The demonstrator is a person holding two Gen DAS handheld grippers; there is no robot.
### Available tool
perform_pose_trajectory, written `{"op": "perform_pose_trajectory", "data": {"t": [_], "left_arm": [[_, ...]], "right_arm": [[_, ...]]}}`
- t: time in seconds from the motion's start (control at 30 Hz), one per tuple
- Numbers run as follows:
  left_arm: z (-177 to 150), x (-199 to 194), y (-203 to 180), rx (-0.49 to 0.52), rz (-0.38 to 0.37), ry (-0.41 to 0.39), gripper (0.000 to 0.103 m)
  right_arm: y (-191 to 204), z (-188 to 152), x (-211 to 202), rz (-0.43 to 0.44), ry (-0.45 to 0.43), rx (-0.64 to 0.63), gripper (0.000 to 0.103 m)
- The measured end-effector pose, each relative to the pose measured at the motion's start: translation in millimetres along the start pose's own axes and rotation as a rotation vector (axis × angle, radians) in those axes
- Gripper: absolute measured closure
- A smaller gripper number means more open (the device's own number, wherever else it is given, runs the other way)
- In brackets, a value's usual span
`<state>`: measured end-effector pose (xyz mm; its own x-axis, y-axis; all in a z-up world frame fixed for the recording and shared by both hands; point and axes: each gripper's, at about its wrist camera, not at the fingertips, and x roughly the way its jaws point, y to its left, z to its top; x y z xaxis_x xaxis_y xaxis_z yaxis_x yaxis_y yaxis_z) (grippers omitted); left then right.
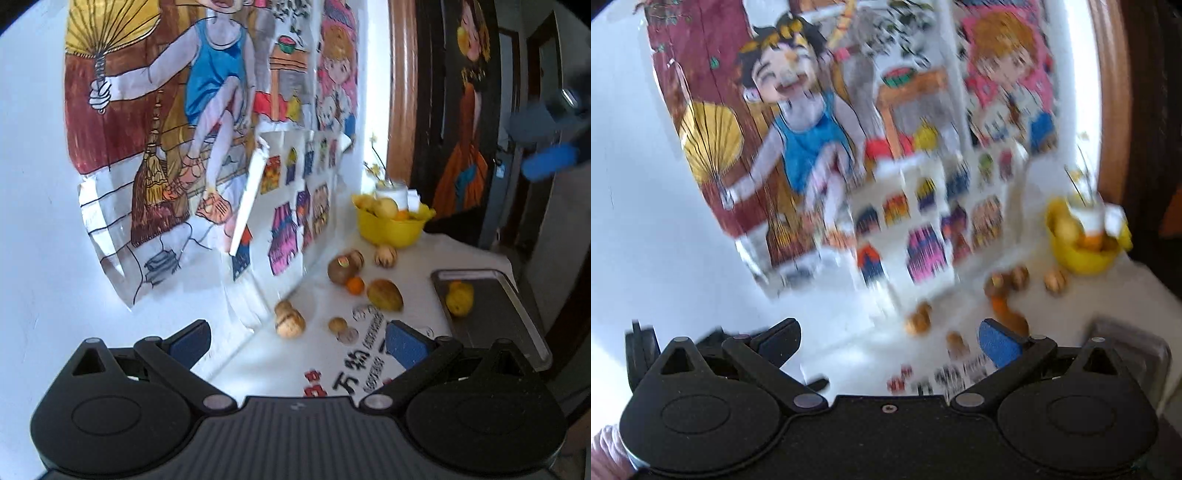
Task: Organize fruits
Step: 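Move both open tools back toward the remaining fruits by the wall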
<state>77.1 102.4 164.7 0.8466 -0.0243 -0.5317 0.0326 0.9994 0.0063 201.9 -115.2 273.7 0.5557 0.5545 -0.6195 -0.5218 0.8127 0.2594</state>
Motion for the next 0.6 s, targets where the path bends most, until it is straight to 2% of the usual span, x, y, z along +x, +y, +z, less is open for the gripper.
{"op": "perform_pose_trajectory", "data": {"t": [0.1,0.17,0.27,0.43,0.5,0.6], "left_arm": [[-6.1,18.2,5.9,-0.021,-0.001,-0.001,0.0],[-11.6,34.1,10.7,-0.035,-0.002,0.021,0.0],[-19.9,54.2,15.5,-0.045,-0.002,0.039,0.0],[-31.7,85.9,19.8,-0.067,-0.002,0.045,0.0],[-35.5,100.0,22.0,-0.084,-0.003,0.063,0.0],[-40.3,121.5,27.9,-0.132,-0.01,0.088,0.0]], "right_arm": [[-7.5,8.6,21.0,0.048,-0.049,-0.038,0.001],[-15.3,4.0,37.5,0.049,-0.086,-0.08,0.001],[-28.1,-11.9,64.7,0.045,-0.118,-0.134,0.001],[-54.9,-43.8,101.1,0.08,-0.205,-0.106,0.001],[-63.3,-55.0,117.3,0.1,-0.218,-0.117,0.001],[-70.3,-68.6,141.9,0.085,-0.208,-0.19,0.001]]}}
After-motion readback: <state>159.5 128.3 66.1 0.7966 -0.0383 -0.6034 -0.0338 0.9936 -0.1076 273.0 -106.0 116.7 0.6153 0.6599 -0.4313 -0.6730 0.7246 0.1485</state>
